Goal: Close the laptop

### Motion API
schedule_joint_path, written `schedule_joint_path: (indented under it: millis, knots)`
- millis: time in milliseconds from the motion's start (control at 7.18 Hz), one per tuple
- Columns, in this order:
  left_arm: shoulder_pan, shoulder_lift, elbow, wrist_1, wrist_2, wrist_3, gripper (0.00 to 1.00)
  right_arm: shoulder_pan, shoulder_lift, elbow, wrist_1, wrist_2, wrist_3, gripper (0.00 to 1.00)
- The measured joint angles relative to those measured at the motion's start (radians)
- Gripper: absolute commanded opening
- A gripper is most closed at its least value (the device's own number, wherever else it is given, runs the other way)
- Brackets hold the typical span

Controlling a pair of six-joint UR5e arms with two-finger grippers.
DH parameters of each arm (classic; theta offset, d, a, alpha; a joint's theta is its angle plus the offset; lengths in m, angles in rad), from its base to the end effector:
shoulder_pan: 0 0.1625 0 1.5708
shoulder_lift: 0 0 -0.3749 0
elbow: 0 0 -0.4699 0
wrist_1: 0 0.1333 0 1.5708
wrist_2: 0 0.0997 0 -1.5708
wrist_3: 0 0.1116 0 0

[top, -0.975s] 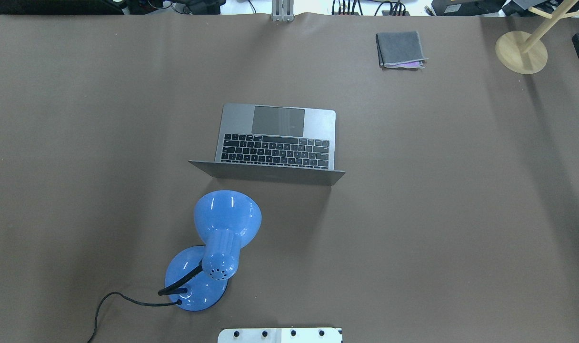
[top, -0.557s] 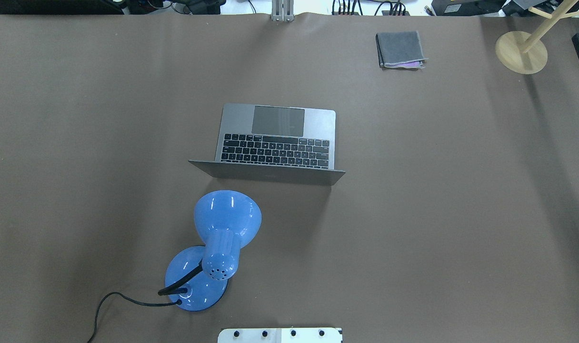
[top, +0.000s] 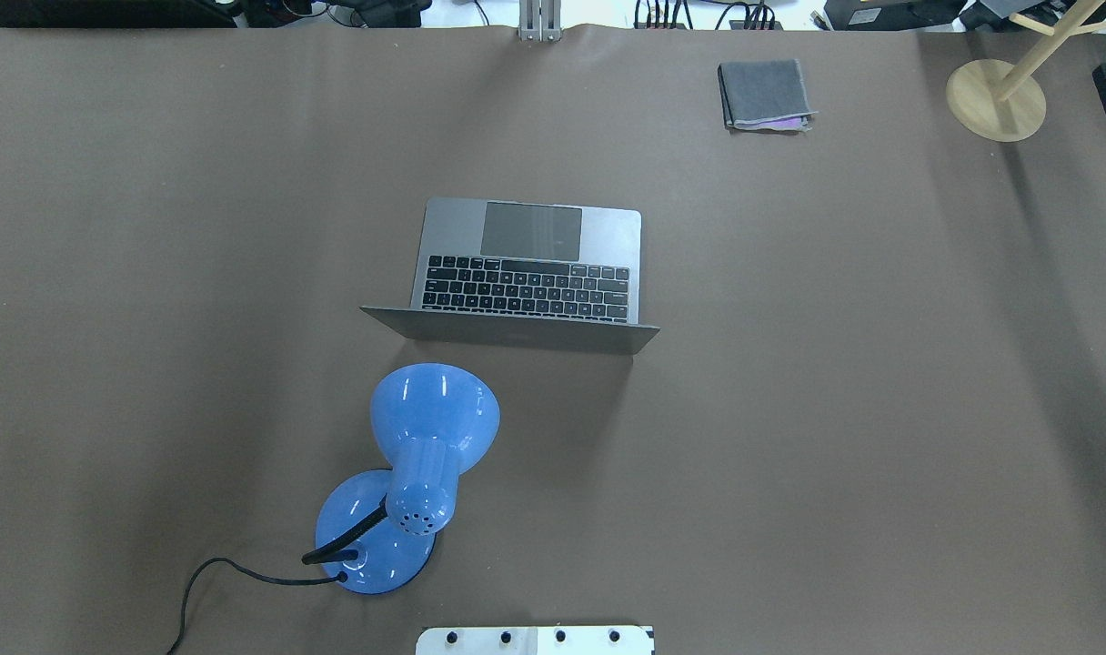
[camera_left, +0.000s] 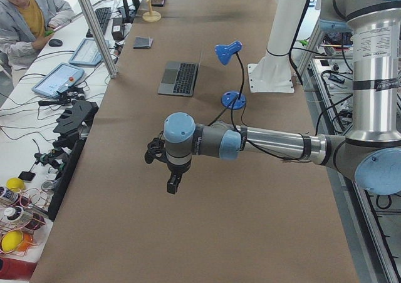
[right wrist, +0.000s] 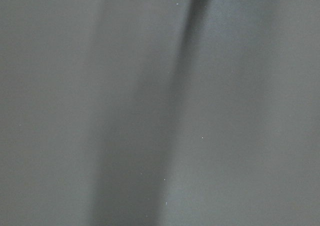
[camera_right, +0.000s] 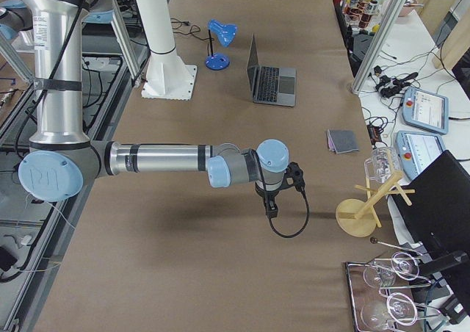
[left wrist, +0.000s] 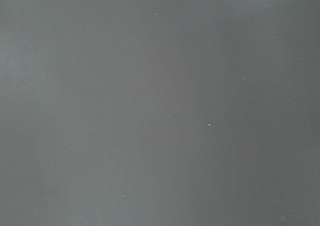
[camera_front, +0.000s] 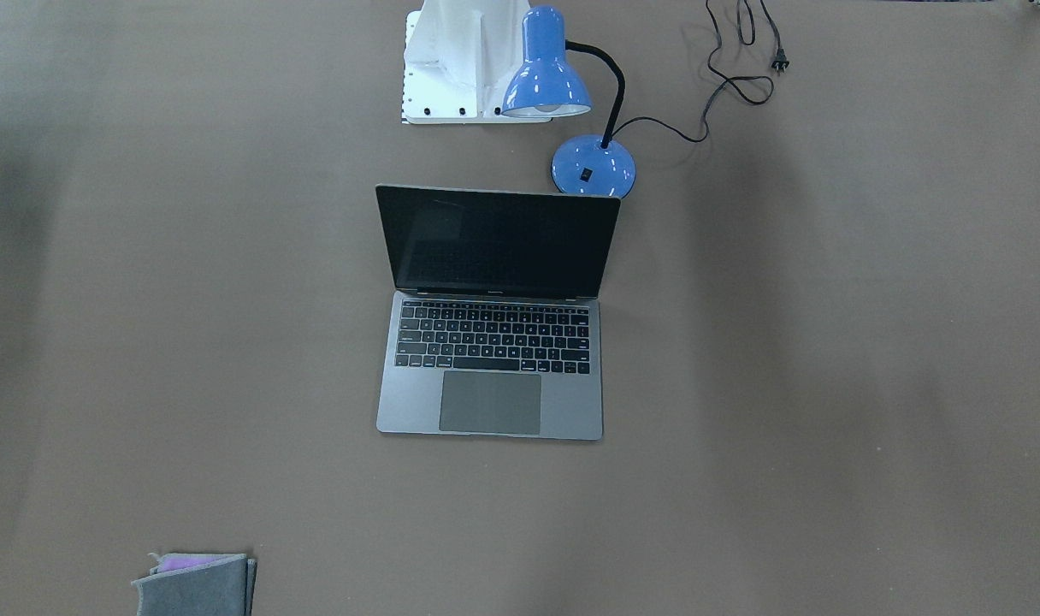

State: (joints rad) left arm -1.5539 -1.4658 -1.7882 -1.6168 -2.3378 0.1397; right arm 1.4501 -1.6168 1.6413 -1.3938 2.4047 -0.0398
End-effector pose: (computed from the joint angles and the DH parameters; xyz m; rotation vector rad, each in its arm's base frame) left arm -0.0467 -0.5396 0.5462 0.1976 0.7560 0.2093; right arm -0.0178 -0.5672 0.5790 0.1562 -0.8398 -0.2346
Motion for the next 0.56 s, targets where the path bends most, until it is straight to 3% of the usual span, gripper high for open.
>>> schedule_joint_path:
  millis: [278, 418, 557]
  knots:
    - [0.002, -0.006, -0.005, -0.012, 0.000, -0.054, 0.92, -0.015, 0.001, 0.013, 0.013, 0.018, 0.072, 0.99]
    - [0.011, -0.009, -0.009, -0.047, -0.016, -0.117, 0.64, -0.039, 0.000, 0.032, 0.047, 0.027, 0.155, 0.78]
    - [0.039, -0.012, -0.017, -0.109, -0.055, -0.216, 0.19, -0.076, -0.003, 0.061, 0.110, 0.032, 0.272, 0.33]
